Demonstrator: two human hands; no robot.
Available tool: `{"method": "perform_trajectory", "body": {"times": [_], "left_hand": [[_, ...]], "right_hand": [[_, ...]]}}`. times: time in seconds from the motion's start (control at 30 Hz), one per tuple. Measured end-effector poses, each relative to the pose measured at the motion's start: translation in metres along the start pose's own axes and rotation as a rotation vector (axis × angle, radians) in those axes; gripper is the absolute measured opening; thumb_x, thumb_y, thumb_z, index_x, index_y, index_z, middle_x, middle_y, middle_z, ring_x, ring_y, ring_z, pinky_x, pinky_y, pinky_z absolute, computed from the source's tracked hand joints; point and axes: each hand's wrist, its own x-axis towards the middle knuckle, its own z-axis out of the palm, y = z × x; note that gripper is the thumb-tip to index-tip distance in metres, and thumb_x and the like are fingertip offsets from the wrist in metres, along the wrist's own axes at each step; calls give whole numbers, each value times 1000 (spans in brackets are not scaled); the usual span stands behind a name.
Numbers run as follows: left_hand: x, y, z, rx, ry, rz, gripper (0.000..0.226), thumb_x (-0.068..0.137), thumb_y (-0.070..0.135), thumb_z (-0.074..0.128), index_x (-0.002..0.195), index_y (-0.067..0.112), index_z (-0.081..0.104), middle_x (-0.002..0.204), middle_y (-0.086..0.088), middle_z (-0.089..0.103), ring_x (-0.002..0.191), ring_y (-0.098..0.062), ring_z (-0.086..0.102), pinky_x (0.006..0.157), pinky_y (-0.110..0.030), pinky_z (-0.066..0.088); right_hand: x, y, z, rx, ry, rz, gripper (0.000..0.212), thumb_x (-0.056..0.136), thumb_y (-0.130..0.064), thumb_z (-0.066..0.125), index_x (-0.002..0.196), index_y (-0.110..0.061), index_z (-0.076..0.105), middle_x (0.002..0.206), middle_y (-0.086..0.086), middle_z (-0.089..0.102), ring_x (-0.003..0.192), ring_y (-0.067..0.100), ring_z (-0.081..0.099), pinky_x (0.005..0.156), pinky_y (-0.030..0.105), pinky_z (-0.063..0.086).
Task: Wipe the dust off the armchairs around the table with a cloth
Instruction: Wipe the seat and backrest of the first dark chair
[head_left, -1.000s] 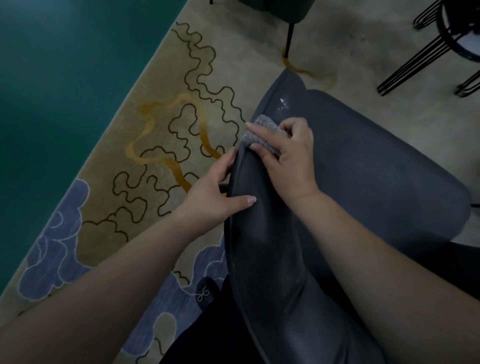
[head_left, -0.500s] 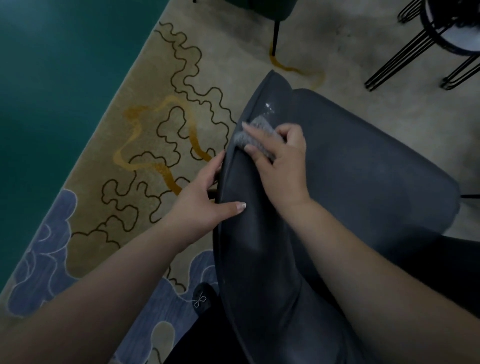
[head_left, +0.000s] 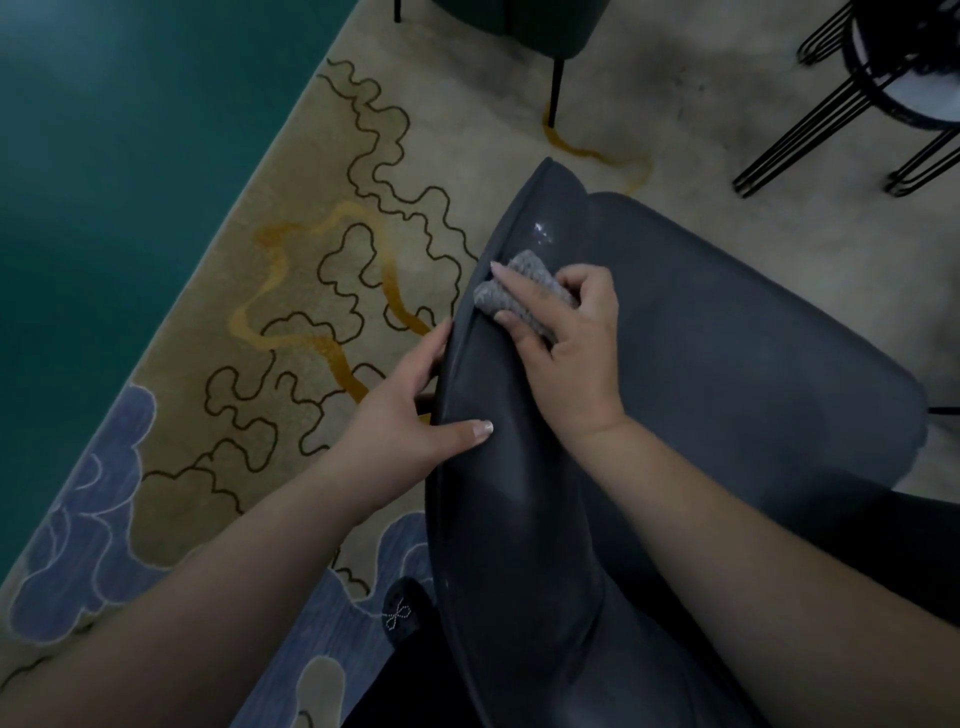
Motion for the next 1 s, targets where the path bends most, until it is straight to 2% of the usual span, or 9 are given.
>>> {"method": "perform_trajectory", "body": {"times": [0.1, 0.2, 0.3, 0.53, 0.6, 0.73, 0.83, 0.93, 1.0], "left_hand": [[1, 3, 1, 8, 15, -12, 98, 75, 14, 79, 148, 44, 22, 139, 22, 45, 110, 13, 52, 79, -4, 44], [0, 4, 2, 24, 42, -47, 99, 75, 14, 79, 146, 51, 20, 137, 25, 43, 102, 24, 48, 72, 3, 40], [-2, 5, 2, 50, 55, -64, 99, 76, 15, 79, 144, 54, 20, 139, 25, 42, 104, 20, 48, 71, 2, 41], [-4, 9, 4, 32, 67, -46, 95, 76, 11, 78, 147, 43, 24, 138, 16, 48, 114, 3, 54, 92, -20, 47], [-3, 8, 4, 34, 67, -45, 96, 75, 11, 78, 147, 44, 24, 138, 17, 47, 115, 4, 53, 90, -17, 46], [-2, 7, 4, 68, 78, -67, 97, 75, 16, 79, 145, 51, 22, 141, 21, 43, 123, 2, 46, 95, -19, 41], [-3, 7, 6, 86, 98, -72, 97, 76, 17, 79, 145, 52, 21, 142, 20, 42, 124, 1, 45, 93, -18, 41], [-4, 7, 7, 71, 106, -68, 96, 77, 13, 77, 146, 50, 22, 139, 22, 45, 119, 4, 48, 87, -10, 44], [-4, 7, 8, 59, 102, -58, 94, 77, 11, 76, 147, 46, 23, 138, 19, 48, 119, 2, 50, 93, -19, 46]], "right_hand": [[20, 7, 5, 16, 39, 71, 37, 88, -22, 66, 125, -26, 62, 101, 6, 35, 95, 21, 41, 95, 24, 37], [60, 19, 12, 117, 103, 266, 37, 91, -25, 63, 128, -29, 59, 102, 2, 31, 98, 21, 43, 101, 20, 35], [86, 29, 15, 206, 92, 381, 35, 93, -29, 60, 128, -30, 59, 100, -1, 29, 100, 20, 47, 97, 8, 32], [-13, -1, 2, 101, -46, 14, 38, 89, -31, 61, 126, -36, 57, 100, 0, 35, 94, 20, 43, 91, 30, 43], [-6, 4, 2, 96, -47, 22, 38, 88, -30, 62, 126, -35, 57, 100, 1, 36, 94, 22, 44, 92, 31, 43], [62, 25, 10, 118, 33, 276, 36, 91, -29, 62, 127, -31, 60, 103, 1, 35, 99, 17, 45, 94, 10, 33], [94, 33, 15, 194, 71, 417, 35, 94, -30, 59, 129, -29, 59, 108, 5, 40, 105, 18, 49, 100, 11, 31], [61, 19, 10, 120, 9, 266, 36, 92, -27, 62, 127, -31, 59, 102, 1, 34, 98, 22, 46, 98, 22, 39], [18, 8, 3, 109, -58, 86, 39, 89, -25, 63, 126, -35, 58, 101, 2, 34, 96, 22, 45, 93, 27, 42]]}}
